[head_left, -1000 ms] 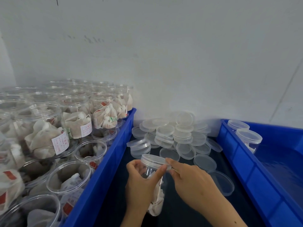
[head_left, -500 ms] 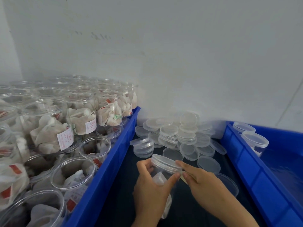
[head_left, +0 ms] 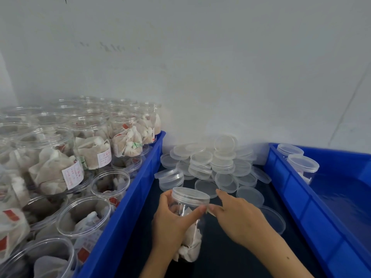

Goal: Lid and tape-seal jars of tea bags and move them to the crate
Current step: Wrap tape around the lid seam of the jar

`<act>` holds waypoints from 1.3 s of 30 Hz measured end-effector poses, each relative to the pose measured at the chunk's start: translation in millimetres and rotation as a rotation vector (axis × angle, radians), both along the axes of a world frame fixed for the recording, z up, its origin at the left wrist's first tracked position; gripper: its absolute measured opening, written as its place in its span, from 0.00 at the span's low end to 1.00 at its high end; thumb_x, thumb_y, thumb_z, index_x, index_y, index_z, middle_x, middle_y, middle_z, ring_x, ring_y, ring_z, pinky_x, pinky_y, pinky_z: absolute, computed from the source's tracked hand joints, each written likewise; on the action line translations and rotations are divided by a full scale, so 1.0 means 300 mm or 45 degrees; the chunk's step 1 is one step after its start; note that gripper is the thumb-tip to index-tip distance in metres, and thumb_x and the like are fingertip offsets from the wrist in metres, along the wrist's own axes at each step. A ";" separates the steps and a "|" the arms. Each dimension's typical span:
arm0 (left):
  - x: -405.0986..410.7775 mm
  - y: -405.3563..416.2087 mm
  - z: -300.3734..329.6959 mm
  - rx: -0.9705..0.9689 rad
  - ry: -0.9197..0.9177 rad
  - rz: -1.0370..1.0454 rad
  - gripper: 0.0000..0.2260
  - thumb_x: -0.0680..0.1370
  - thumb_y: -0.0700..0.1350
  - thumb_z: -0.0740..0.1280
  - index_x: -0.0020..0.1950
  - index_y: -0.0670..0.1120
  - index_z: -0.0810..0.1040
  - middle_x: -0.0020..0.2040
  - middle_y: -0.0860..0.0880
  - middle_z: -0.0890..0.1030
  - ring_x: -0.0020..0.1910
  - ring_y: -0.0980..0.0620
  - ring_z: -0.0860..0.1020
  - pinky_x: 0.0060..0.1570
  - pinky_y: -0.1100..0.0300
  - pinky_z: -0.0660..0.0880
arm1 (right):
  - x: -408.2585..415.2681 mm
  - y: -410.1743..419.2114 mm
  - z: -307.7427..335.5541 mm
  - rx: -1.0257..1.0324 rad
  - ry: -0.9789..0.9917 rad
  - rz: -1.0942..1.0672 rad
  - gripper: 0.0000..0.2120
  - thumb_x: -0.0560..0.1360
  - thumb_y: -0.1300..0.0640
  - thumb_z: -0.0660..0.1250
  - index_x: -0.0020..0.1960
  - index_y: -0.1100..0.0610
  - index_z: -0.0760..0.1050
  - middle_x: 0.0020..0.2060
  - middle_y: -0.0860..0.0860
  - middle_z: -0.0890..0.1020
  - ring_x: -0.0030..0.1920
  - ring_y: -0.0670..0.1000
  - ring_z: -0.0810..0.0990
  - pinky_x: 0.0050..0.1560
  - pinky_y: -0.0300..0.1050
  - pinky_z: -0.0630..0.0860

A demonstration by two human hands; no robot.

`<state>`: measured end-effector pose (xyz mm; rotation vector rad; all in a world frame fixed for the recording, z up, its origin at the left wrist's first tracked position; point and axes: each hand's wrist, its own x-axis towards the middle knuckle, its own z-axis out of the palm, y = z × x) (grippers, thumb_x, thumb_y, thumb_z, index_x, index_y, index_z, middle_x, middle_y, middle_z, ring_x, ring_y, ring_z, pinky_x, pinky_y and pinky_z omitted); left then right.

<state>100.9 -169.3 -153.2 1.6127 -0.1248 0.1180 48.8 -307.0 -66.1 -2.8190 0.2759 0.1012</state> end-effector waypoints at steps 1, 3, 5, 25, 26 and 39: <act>0.001 0.001 -0.001 -0.031 -0.003 -0.007 0.41 0.48 0.72 0.77 0.56 0.58 0.74 0.49 0.60 0.83 0.48 0.63 0.81 0.48 0.60 0.77 | 0.001 0.004 0.005 -0.047 -0.003 -0.009 0.22 0.82 0.42 0.52 0.71 0.53 0.64 0.62 0.53 0.78 0.61 0.55 0.76 0.56 0.49 0.72; 0.003 0.000 -0.003 -0.084 0.001 -0.034 0.38 0.50 0.67 0.79 0.55 0.55 0.76 0.48 0.60 0.84 0.47 0.61 0.82 0.49 0.58 0.78 | -0.003 0.013 0.012 -0.185 0.006 0.033 0.16 0.83 0.45 0.51 0.63 0.52 0.69 0.57 0.52 0.78 0.58 0.54 0.77 0.52 0.47 0.73; 0.004 0.001 -0.004 -0.105 0.002 -0.064 0.35 0.52 0.62 0.81 0.55 0.53 0.76 0.49 0.58 0.84 0.47 0.59 0.83 0.48 0.57 0.79 | -0.008 0.014 0.017 -0.369 0.043 0.135 0.14 0.84 0.51 0.50 0.64 0.47 0.70 0.56 0.51 0.75 0.57 0.54 0.77 0.48 0.46 0.73; 0.034 0.027 -0.013 -0.319 0.161 -0.389 0.32 0.59 0.50 0.82 0.58 0.43 0.77 0.48 0.44 0.85 0.46 0.48 0.84 0.41 0.61 0.79 | 0.030 -0.078 0.002 0.013 0.069 0.223 0.21 0.83 0.43 0.46 0.76 0.38 0.56 0.65 0.49 0.76 0.63 0.53 0.75 0.64 0.52 0.70; 0.036 0.030 -0.016 -0.328 0.167 -0.402 0.33 0.58 0.52 0.80 0.58 0.43 0.77 0.48 0.44 0.85 0.45 0.47 0.84 0.40 0.61 0.79 | 0.032 -0.081 -0.001 0.030 0.068 0.233 0.21 0.83 0.43 0.47 0.76 0.37 0.56 0.67 0.48 0.75 0.65 0.52 0.73 0.64 0.51 0.69; 0.072 0.057 -0.032 -0.330 0.234 -0.620 0.42 0.55 0.62 0.81 0.62 0.42 0.75 0.53 0.35 0.82 0.50 0.42 0.82 0.48 0.54 0.79 | 0.014 -0.064 -0.013 -0.136 -0.201 0.312 0.21 0.83 0.44 0.49 0.76 0.36 0.56 0.50 0.45 0.81 0.53 0.49 0.77 0.55 0.47 0.73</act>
